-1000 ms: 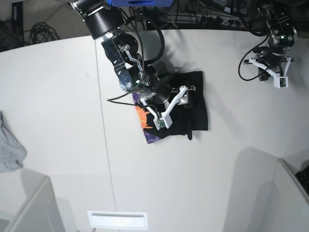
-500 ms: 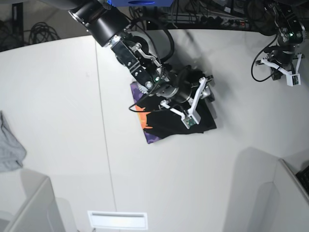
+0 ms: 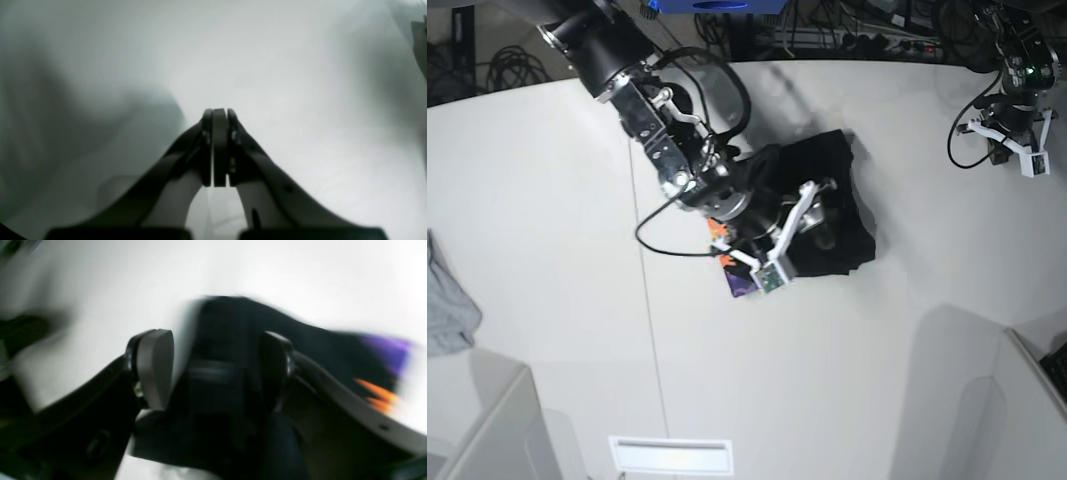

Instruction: Fold the T-shirt properly

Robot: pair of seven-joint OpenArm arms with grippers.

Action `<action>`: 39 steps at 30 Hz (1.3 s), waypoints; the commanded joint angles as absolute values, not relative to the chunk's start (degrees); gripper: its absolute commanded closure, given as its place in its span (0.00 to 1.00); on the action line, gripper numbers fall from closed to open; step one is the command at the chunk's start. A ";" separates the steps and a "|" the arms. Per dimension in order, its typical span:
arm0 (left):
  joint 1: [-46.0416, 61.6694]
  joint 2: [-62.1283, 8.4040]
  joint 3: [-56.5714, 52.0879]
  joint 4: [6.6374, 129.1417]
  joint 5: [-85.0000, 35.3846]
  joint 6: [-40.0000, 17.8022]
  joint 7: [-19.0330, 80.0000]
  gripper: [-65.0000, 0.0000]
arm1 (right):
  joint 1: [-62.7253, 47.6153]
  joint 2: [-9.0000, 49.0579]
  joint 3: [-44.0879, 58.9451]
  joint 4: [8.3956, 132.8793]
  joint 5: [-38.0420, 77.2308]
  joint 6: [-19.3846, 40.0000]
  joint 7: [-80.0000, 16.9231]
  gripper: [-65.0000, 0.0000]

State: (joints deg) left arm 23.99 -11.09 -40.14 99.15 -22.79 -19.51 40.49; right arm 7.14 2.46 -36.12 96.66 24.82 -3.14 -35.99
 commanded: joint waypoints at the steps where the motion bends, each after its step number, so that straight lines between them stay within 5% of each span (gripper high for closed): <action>1: 24.13 -12.00 -40.40 100.18 -23.25 -19.65 39.34 1.00 | 7.25 2.24 -34.86 97.63 25.71 -2.33 -34.77 0.56; 5: 24.04 -11.91 -40.31 100.18 -23.25 -19.74 39.34 1.00 | 4.09 3.03 -32.31 97.63 25.80 -2.24 -34.77 1.00; 20: 23.69 -9.71 -32.48 104.84 -23.34 -19.74 39.34 1.00 | 3.91 1.80 -48.92 86.81 25.89 -2.24 -34.77 1.00; 25: 23.69 -9.27 -32.40 107.82 -24.22 -19.74 39.34 1.00 | 2.15 3.38 -45.23 92.09 26.07 -2.24 -34.86 1.00; 37: 25.19 -11.82 -32.48 106.33 -53.14 -19.74 39.34 1.00 | -5.14 5.58 -27.47 104.22 26.15 -2.15 -34.86 1.00; 39: 25.19 -11.82 -32.48 106.33 -53.58 -19.74 39.34 0.80 | -5.93 5.67 -25.80 104.31 26.07 -2.15 -34.86 1.00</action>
State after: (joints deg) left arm 25.10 -10.94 -32.14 105.45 -52.66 -19.46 40.51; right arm -6.61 5.82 -25.85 103.18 25.63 -2.57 -36.16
